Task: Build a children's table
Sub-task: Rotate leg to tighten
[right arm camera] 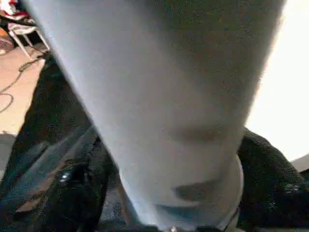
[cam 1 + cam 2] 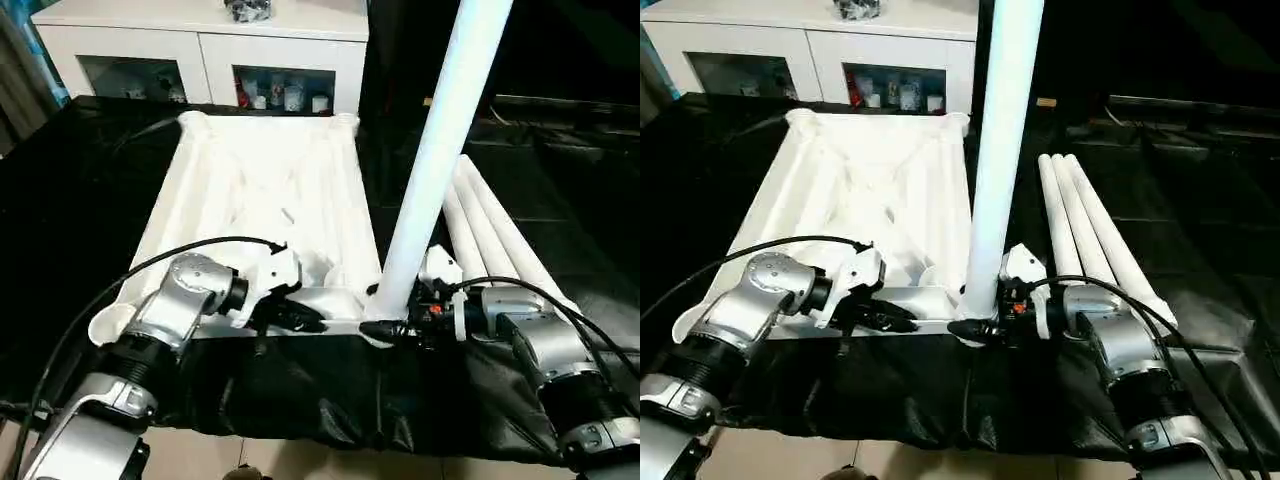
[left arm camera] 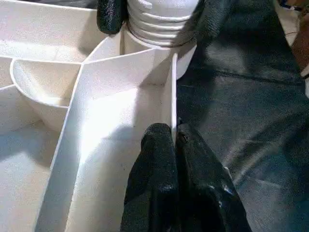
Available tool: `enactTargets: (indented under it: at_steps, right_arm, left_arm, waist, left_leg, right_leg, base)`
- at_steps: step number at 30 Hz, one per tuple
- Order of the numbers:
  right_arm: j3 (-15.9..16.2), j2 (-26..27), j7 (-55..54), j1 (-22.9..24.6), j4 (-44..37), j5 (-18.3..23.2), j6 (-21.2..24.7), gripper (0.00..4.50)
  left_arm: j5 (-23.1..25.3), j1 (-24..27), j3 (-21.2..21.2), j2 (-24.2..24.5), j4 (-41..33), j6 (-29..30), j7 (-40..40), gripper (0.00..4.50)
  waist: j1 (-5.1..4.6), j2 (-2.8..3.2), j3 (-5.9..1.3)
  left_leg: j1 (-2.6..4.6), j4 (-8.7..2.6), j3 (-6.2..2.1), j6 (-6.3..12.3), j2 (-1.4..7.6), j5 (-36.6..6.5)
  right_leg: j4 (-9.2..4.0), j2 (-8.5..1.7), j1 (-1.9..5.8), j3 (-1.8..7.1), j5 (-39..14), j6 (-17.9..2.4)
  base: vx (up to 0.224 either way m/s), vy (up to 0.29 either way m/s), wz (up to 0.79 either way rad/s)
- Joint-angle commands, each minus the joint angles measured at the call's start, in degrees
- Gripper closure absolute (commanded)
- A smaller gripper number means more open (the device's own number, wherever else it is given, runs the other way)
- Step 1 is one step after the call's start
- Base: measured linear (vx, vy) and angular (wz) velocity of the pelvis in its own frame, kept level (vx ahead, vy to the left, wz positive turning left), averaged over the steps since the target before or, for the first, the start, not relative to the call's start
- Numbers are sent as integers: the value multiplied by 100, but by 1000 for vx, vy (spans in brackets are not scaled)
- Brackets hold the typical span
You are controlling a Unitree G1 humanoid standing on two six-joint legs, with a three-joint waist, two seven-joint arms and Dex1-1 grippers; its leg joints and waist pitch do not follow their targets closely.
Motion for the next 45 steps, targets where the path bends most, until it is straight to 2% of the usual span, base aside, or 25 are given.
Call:
enactTargets:
  at_steps: [1, 3, 6, 8, 9, 11, 13, 14, 15, 17, 19, 20, 21, 23, 24, 28, 31, 36, 38, 39, 41, 42, 45]
  right_arm:
    - [344, 132, 224, 127, -158, 32, 125, 124]
    - [249, 244, 14, 174, -138, 40, 120, 156]
    - [112, 437, -468, 176, -1, -27, 55, 165]
    - [-21, 693, -1276, 98, 305, -260, -173, 172]
    - [-62, 778, -1578, 59, 419, -340, -225, 172]
    - [-166, 978, -2273, -54, 703, -489, -300, 174]
    - [-269, 1184, -2876, -170, 964, -567, -355, 175]
    - [-367, 1335, -3247, -252, 1122, -576, -315, 176]
    - [-439, 1456, -3524, -318, 1236, -582, -291, 176]
    - [-576, 1724, -4230, -475, 1512, -643, -340, 176]
    - [-636, 1906, -4584, -588, 1704, -689, -526, 176]
    - [-677, 1991, -4647, -633, 1772, -679, -638, 121]
    - [-724, 2054, -4643, -677, 1826, -644, -770, 108]
    - [-750, 2077, -4577, -700, 1838, -596, -805, 108]
    - [-758, 2061, -4396, -711, 1819, -549, -851, 85]
    - [-684, 1891, -3663, -661, 1689, -420, -900, 51]
    - [-428, 1492, -2910, -549, 1527, -499, -953, 16]
    - [-365, 1286, -2396, -485, 1398, -428, -933, 16]
    - [-270, 943, -1562, -370, 1096, -262, -765, 16]
    - [-241, 780, -1128, -323, 952, -185, -660, 16]
    - [-200, 671, -894, -305, 879, -177, -630, 16]
    - [-144, 598, -729, -286, 815, -157, -564, 49]
    - [-27, 468, -441, -258, 728, -162, -478, 49]
  left_arm:
    - [-92, -142, -142, -135, -25, -64, -32, 450]
    - [-46, -157, -110, -184, 19, -20, 132, 450]
    - [51, -239, -22, -337, 161, 84, 607, 450]
    - [110, -334, 86, -548, 278, 212, 1120, 450]
    - [140, -367, 115, -620, 311, 253, 1296, 450]
    - [172, -426, 167, -793, 363, 351, 1631, 450]
    - [222, -475, 201, -969, 395, 432, 1988, 450]
    - [222, -500, 226, -1095, 401, 512, 2178, 450]
    - [223, -522, 252, -1192, 408, 576, 2337, 450]
    - [281, -564, 258, -1397, 423, 631, 2674, 450]
    - [328, -578, 247, -1531, 424, 609, 2867, 450]
    - [338, -567, 221, -1576, 412, 572, 2875, 450]
    - [355, -540, 172, -1594, 384, 515, 2835, 450]
    - [342, -515, 146, -1581, 356, 483, 2750, 450]
    - [331, -483, 126, -1526, 327, 419, 2641, 450]
    - [262, -368, 81, -1306, 214, 181, 2241, 450]
    - [237, -286, 28, -1035, 178, -10, 1791, 450]
    - [221, -275, 17, -893, 215, -142, 1552, 450]
    - [166, -283, 23, -692, 274, -294, 1179, 450]
    - [132, -300, 40, -597, 322, -383, 988, 450]
    - [99, -318, 62, -544, 357, -426, 854, 450]
    - [100, -333, 59, -508, 390, -471, 780, 450]
    - [80, -366, 39, -434, 477, -559, 613, 450]
  waist:
    - [-9, 7, -344]
    - [6, 4, -345]
    - [3, -1, -326]
    - [-25, 2, -276]
    - [-58, -19, -267]
    - [-102, 3, -262]
    - [-139, -5, -271]
    - [-168, -2, -273]
    - [-164, 23, -284]
    - [-198, 12, -292]
    - [-212, 18, -318]
    - [-210, 10, -325]
    - [-209, 17, -325]
    - [-199, 24, -338]
    - [-203, 24, -338]
    - [-222, 33, -322]
    - [-235, 40, -325]
    - [-213, 57, -341]
    - [-197, 55, -347]
    - [-152, 50, -361]
    - [-110, 64, -372]
    - [-77, 63, -375]
    - [-50, 77, -378]
  left_leg:
    - [38, -364, -103, 463, 370, -547]
    - [46, -362, -98, 445, 372, -575]
    - [50, -381, -101, 355, 367, -707]
    - [72, -413, -108, 217, 362, -986]
    - [98, -443, -136, 26, 344, -1237]
    - [102, -449, -138, -25, 349, -1249]
    - [79, -458, -151, -33, 345, -1216]
    - [79, -455, -144, -43, 334, -1200]
    - [86, -446, -148, -37, 326, -1157]
    - [52, -450, -148, -14, 329, -1024]
    - [57, -427, -139, 8, 318, -919]
    - [31, -416, -132, 95, 312, -773]
    - [28, -407, -127, 167, 313, -701]
    - [24, -393, -122, 261, 313, -599]
    - [22, -395, -124, 286, 315, -580]
    - [22, -408, -130, 369, 326, -801]
    - [20, -399, -129, 420, 336, -741]
    - [35, -387, -117, 492, 369, -627]
    - [35, -384, -119, 512, 372, -589]
    - [15, -357, -107, 634, 372, -457]
    - [24, -342, -101, 690, 388, -385]
    - [32, -336, -97, 700, 391, -382]
    - [34, -335, -91, 614, 407, -396]
  right_leg:
    - [-370, -530, 274, 285, -20, -1544]
    - [-372, -534, 265, 285, -29, -1558]
    - [-406, -540, 257, 286, -301, -1508]
    - [-481, -563, 231, 300, -909, -1415]
    - [-542, -584, 239, 301, -1641, -1238]
    - [-564, -581, 209, 321, -1799, -1153]
    - [-562, -574, 232, 312, -1740, -1113]
    - [-553, -561, 218, 315, -1661, -1133]
    - [-550, -561, 219, 314, -1592, -1140]
    - [-519, -553, 233, 317, -1284, -1193]
    - [-501, -548, 239, 314, -995, -1243]
    - [-475, -542, 263, 316, -699, -1275]
    - [-458, -539, 265, 314, -484, -1316]
    - [-430, -542, 278, 313, -197, -1394]
    - [-420, -536, 285, 311, -129, -1411]
    - [-447, -544, 294, 304, -336, -1445]
    - [-435, -539, 301, 299, -235, -1490]
    - [-395, -548, 290, 288, 97, -1609]
    - [-383, -536, 302, 270, 164, -1634]
    - [-347, -520, 326, 261, 434, -1651]
    - [-324, -539, 301, 253, 623, -1687]
    - [-324, -550, 293, 247, 634, -1711]
    - [-321, -556, 285, 230, 567, -1734]
  base:
    - [0, 0, 0]
    - [0, 0, 0]
    - [0, 0, 0]
    - [0, 0, 0]
    - [0, 0, 0]
    - [0, 0, 0]
    - [0, 0, 0]
    - [0, 0, 0]
    - [0, 0, 0]
    - [0, 0, 0]
    - [0, 0, 0]
    - [0, 0, 0]
    - [0, 0, 0]
    - [0, 0, 0]
    - [0, 0, 0]
    - [0, 0, 0]
    - [0, 0, 0]
    - [0, 0, 0]
    - [0, 0, 0]
    - [0, 0, 0]
    - [0, 0, 0]
    - [0, 0, 0]
    - [0, 0, 0]
